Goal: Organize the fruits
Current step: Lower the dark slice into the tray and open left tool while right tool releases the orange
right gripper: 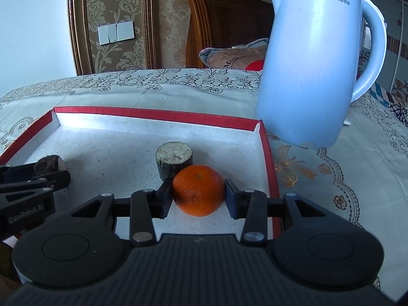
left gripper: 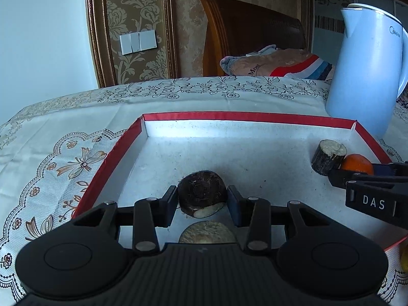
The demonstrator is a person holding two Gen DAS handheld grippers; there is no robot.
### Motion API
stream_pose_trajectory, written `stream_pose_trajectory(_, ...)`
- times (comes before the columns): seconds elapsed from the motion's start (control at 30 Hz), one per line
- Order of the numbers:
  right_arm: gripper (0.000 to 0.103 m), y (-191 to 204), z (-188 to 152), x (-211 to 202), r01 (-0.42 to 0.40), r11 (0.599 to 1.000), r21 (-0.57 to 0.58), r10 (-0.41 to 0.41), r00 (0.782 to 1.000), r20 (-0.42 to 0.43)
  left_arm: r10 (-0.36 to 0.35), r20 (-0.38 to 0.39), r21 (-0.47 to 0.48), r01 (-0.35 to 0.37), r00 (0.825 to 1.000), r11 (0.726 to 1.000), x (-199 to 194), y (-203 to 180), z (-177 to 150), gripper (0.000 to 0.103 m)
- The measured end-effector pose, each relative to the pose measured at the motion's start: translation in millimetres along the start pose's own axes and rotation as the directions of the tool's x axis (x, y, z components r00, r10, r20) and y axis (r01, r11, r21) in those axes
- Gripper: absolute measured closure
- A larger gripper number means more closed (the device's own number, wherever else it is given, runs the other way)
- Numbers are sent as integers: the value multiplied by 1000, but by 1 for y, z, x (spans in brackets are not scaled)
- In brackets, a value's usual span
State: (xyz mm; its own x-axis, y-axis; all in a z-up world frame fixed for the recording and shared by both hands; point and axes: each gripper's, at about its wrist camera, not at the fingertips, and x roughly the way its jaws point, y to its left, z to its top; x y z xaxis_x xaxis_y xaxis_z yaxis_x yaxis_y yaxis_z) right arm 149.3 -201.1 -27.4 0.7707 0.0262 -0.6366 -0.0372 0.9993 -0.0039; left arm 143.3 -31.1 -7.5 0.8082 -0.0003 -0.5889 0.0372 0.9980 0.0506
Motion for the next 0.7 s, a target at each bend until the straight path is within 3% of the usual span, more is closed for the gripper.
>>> stream_pose_trajectory(0.43, 62, -1, -5, -3, 10, 1000, 15, -10, 1000, 12, -8, -9, -22, 7, 1000, 1000, 2, 3, 1, 62)
stream_pose_trajectory(0.63, 51, -2, -7, -6, 27, 999, 20, -28, 1000, 10, -3, -12, -19, 2, 1000, 1000, 2, 2, 1, 60)
stream_pose_trajectory(0.7, 42, -2, -6, -6, 27, 999, 21, -28, 1000, 10, -4, -13, -22, 3, 1000, 1000, 1, 3, 1, 60)
